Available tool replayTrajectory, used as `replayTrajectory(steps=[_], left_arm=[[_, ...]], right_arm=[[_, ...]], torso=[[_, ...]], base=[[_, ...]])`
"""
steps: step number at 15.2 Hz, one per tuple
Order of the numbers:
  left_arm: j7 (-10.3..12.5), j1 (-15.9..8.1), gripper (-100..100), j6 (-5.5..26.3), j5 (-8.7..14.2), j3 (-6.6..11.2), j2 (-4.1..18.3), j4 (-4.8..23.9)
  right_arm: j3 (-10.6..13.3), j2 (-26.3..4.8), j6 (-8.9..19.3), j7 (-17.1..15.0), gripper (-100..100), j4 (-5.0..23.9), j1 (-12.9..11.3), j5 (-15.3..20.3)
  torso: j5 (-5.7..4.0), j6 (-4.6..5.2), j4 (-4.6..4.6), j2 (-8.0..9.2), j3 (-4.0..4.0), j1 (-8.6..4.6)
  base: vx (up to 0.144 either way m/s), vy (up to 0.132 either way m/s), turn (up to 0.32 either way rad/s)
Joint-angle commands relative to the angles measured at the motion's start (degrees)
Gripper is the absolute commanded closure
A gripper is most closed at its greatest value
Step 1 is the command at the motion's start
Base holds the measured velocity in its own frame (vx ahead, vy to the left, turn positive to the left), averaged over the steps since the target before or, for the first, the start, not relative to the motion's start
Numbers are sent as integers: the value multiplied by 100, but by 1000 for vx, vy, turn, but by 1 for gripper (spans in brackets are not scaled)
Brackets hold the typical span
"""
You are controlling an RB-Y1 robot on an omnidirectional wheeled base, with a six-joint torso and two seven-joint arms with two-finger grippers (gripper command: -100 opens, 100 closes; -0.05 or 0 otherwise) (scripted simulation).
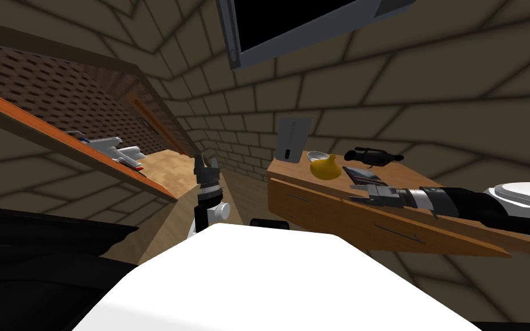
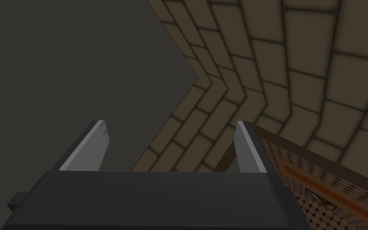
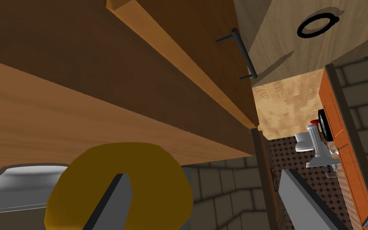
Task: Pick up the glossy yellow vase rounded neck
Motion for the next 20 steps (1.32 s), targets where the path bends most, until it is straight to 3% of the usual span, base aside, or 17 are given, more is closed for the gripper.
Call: replayTrajectory(steps=[1, 3, 4, 6, 7, 9, 10, 12, 13, 15, 20], left_arm=[[0, 0, 0, 0, 0, 0, 0, 0], [0, 0, 0, 0, 0, 0, 0, 0], [0, 0, 0, 0, 0, 0, 0, 0], [0, 0, 0, 0, 0, 0, 0, 0], [0, 0, 0, 0, 0, 0, 0, 0], [0, 0, 0, 0, 0, 0, 0, 0], [0, 0, 0, 0, 0, 0, 0, 0], [0, 0, 0, 0, 0, 0, 0, 0], [0, 0, 0, 0, 0, 0, 0, 0], [0, 0, 0, 0, 0, 0, 0, 0], [0, 0, 0, 0, 0, 0, 0, 0]], right_arm=[[-110, -286, -125, 10, -100, 224, 65, 152], [-110, -462, -125, 10, -100, 224, 65, 152], [-210, -631, -250, 24, -100, 438, 122, 289], [-210, -836, -250, 24, -100, 438, 122, 289], [-307, -981, -371, 38, -100, 645, 177, 421], [-307, -1197, -371, 38, -100, 645, 177, 421], [-400, -1327, -487, 51, -100, 844, 230, 548], [-400, -1544, -487, 51, -100, 844, 230, 548], [-489, -1705, -598, 63, -100, 1034, 281, 671], [-489, -1876, -598, 63, -100, 1034, 281, 671], [-729, -2653, -897, 96, -100, 1542, 417, 1000]], torso=[[0, 0, 0, 0, 0, 0], [1, -3, 0, -1, 0, 3], [1, -2, 0, 0, 0, 2], [2, -3, 0, -1, -1, 4], [1, -2, 0, -1, -1, 3], [2, -3, -1, -2, -1, 5], [1, -2, 0, -1, -1, 4], [2, -3, -1, -2, -2, 6], [2, -2, -1, -2, -1, 5], [2, -3, -1, -2, -1, 6], [3, -4, -1, -4, -3, 10]], base=[[6, 15, 88], [4, 13, 80], [7, 17, 113], [7, 14, 74], [8, 17, 88], [7, 16, 72], [9, 19, 79], [8, 14, 74], [6, 16, 90], [7, 12, 64], [10, 19, 102]])
